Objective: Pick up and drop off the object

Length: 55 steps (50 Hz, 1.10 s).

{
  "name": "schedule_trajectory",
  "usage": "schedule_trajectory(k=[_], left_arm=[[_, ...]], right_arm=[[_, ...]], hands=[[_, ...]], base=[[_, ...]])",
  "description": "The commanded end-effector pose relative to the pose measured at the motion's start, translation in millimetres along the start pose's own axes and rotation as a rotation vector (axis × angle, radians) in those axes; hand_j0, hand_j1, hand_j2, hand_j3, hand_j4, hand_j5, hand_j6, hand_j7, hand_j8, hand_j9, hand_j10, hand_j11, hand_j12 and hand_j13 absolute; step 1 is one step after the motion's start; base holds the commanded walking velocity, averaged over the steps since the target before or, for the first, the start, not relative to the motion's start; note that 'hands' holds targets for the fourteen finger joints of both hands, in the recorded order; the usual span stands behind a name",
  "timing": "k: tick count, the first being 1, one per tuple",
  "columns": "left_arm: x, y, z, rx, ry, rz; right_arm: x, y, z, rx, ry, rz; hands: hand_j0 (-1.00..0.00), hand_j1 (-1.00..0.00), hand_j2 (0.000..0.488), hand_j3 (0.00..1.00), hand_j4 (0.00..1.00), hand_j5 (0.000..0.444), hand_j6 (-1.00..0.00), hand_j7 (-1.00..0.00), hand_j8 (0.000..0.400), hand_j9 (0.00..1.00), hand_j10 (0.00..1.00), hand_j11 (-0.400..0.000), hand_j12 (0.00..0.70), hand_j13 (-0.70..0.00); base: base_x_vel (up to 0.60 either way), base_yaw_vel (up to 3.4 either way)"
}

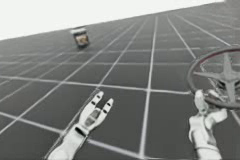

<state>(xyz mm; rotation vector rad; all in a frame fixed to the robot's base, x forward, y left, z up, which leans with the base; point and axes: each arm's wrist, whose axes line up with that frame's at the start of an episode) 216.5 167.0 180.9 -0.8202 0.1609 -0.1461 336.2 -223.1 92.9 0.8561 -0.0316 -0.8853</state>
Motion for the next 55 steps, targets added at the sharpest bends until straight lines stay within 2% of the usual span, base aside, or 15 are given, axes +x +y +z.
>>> schedule_trajectory(k=[1, 55], left_arm=[[-2.6, 1.8, 1.2, -0.009, -0.009, -0.001], [-2.6, 1.8, 1.2, -0.009, -0.009, -0.001]], right_arm=[[-3.8, 13.2, 6.8, 0.014, -0.029, 0.052], [-3.8, 13.2, 6.8, 0.014, -0.029, 0.052]], hands=[[0.00, 0.00, 0.000, 1.00, 1.00, 0.000, 0.00, 0.00, 0.000, 1.00, 1.00, -0.400, 0.000, -0.700], [0.00, 0.00, 0.000, 1.00, 1.00, 0.000, 0.00, 0.00, 0.000, 1.00, 1.00, -0.400, 0.000, -0.700]], base=[[0.48, -0.24], [0.51, -0.17]])
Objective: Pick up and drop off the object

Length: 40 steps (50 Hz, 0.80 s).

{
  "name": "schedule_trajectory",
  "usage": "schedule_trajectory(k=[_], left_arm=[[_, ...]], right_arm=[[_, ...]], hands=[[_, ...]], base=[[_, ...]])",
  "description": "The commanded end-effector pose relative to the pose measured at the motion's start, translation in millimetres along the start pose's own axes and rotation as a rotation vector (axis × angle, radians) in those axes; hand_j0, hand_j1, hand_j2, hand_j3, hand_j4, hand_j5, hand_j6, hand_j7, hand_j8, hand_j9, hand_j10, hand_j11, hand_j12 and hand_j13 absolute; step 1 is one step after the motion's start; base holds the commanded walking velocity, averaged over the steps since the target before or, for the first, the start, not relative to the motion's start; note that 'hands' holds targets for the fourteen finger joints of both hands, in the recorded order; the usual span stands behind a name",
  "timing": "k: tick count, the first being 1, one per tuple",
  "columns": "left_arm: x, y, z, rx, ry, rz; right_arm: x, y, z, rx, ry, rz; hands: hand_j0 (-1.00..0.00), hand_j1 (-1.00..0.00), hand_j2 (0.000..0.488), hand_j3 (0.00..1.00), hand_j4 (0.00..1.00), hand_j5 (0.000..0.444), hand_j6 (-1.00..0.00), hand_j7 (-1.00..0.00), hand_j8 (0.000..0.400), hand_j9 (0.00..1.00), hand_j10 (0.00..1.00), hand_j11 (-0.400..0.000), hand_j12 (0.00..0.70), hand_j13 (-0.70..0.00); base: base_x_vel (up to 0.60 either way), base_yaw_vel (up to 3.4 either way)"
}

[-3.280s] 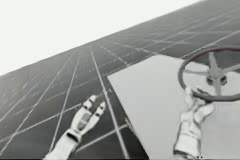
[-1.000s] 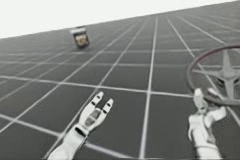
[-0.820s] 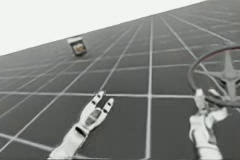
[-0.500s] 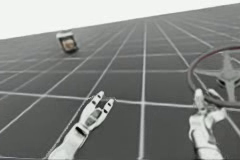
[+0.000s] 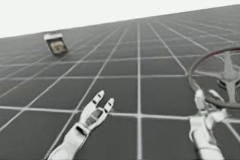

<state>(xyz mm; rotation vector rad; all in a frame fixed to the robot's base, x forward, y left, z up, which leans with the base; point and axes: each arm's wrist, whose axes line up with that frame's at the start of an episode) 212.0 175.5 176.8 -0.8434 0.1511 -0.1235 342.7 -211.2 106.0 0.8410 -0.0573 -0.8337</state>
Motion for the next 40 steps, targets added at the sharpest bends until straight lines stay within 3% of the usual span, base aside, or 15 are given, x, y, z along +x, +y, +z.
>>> schedule_trajectory(k=[1, 40], left_arm=[[3.0, -6.6, -1.4, 0.015, 0.010, -0.015], [3.0, -6.6, -1.4, 0.015, 0.010, -0.015]], right_arm=[[4.0, -4.1, 7.9, 0.022, -0.024, -0.005], [4.0, -4.1, 7.9, 0.022, -0.024, -0.005]], hands=[[0.00, 0.00, 0.000, 1.00, 1.00, 0.000, 0.00, 0.00, 0.000, 1.00, 1.00, -0.400, 0.000, -0.700], [0.00, 0.00, 0.000, 1.00, 1.00, 0.000, 0.00, 0.00, 0.000, 1.00, 1.00, -0.400, 0.000, -0.700]], base=[[0.55, -0.10], [0.57, -0.05]])
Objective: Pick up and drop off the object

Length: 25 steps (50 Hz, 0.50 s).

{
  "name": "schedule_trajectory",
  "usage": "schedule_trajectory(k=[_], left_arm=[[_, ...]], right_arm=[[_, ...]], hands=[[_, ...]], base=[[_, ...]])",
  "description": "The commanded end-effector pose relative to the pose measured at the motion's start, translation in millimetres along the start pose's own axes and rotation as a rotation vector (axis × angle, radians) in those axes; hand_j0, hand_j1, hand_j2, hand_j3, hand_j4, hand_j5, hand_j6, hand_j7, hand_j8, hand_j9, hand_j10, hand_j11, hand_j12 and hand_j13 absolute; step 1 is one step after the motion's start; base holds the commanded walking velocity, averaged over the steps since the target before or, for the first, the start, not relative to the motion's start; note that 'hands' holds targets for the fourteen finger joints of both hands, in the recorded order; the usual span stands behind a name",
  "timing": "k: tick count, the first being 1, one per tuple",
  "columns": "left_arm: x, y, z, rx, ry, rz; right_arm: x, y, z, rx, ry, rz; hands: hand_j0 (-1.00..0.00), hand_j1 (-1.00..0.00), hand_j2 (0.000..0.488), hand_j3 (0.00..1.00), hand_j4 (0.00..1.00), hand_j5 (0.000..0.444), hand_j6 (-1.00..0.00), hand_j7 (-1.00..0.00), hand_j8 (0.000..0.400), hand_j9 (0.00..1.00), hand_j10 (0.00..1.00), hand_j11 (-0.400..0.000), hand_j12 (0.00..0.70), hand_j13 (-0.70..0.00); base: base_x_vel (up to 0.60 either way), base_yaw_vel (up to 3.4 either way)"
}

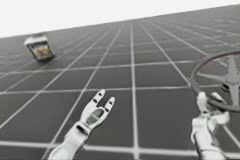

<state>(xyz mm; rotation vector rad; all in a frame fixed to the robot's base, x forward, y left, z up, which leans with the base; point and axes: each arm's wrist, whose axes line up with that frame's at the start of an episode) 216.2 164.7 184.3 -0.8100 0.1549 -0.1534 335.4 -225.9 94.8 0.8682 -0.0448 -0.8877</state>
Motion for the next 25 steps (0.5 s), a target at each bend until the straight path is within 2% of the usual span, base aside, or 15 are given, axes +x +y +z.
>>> schedule_trajectory(k=[1, 25], left_arm=[[-2.5, 5.9, 0.6, -0.020, -0.007, 0.007], [-2.5, 5.9, 0.6, -0.020, -0.007, 0.007]], right_arm=[[-4.6, 13.5, 3.3, -0.002, -0.022, 0.052], [-4.6, 13.5, 3.3, -0.002, -0.022, 0.052]], hands=[[0.00, 0.00, 0.000, 1.00, 1.00, 0.000, 0.00, 0.00, 0.000, 1.00, 1.00, -0.400, 0.000, -0.700], [0.00, 0.00, 0.000, 1.00, 1.00, 0.000, 0.00, 0.00, 0.000, 1.00, 1.00, -0.400, 0.000, -0.700]], base=[[0.58, -0.03], [0.59, -0.01]])
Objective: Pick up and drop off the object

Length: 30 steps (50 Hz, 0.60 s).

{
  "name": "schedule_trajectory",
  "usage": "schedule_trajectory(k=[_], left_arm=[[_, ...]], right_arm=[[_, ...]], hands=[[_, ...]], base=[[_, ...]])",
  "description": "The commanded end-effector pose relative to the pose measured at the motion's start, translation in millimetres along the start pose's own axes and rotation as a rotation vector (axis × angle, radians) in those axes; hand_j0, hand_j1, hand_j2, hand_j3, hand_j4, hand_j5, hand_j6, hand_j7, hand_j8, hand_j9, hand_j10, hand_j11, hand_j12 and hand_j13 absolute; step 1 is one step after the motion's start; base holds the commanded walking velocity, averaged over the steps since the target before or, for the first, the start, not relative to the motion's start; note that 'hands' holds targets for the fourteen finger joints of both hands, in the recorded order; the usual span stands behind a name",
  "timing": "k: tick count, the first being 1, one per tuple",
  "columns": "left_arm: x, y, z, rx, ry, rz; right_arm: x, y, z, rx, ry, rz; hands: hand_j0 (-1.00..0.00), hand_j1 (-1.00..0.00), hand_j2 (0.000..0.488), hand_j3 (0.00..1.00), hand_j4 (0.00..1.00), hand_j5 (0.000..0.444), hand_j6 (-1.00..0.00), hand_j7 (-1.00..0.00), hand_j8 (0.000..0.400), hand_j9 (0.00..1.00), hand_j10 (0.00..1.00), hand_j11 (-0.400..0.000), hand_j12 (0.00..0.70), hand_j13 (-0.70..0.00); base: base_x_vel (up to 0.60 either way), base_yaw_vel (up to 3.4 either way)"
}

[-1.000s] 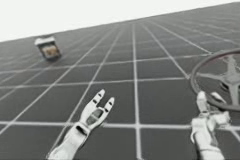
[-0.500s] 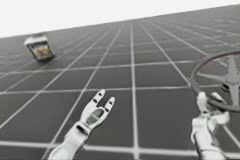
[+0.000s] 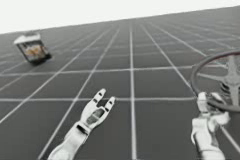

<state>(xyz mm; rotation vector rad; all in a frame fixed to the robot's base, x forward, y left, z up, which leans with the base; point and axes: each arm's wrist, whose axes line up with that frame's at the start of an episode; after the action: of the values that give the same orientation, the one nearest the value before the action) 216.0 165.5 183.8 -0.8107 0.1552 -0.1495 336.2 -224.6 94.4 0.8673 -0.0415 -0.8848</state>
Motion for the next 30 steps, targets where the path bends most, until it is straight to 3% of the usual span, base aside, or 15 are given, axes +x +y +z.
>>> schedule_trajectory(k=[1, 30], left_arm=[[-2.1, 5.0, 0.4, -0.019, -0.006, 0.003], [-2.1, 5.0, 0.4, -0.019, -0.006, 0.003]], right_arm=[[-4.3, 12.8, 4.7, 0.000, -0.026, 0.050], [-4.3, 12.8, 4.7, 0.000, -0.026, 0.050]], hands=[[0.00, 0.00, 0.000, 1.00, 1.00, 0.000, 0.00, 0.00, 0.000, 1.00, 1.00, -0.400, 0.000, -0.700], [0.00, 0.00, 0.000, 1.00, 1.00, 0.000, 0.00, 0.00, 0.000, 1.00, 1.00, -0.400, 0.000, -0.700]], base=[[0.60, -0.01], [0.59, 0.02]])
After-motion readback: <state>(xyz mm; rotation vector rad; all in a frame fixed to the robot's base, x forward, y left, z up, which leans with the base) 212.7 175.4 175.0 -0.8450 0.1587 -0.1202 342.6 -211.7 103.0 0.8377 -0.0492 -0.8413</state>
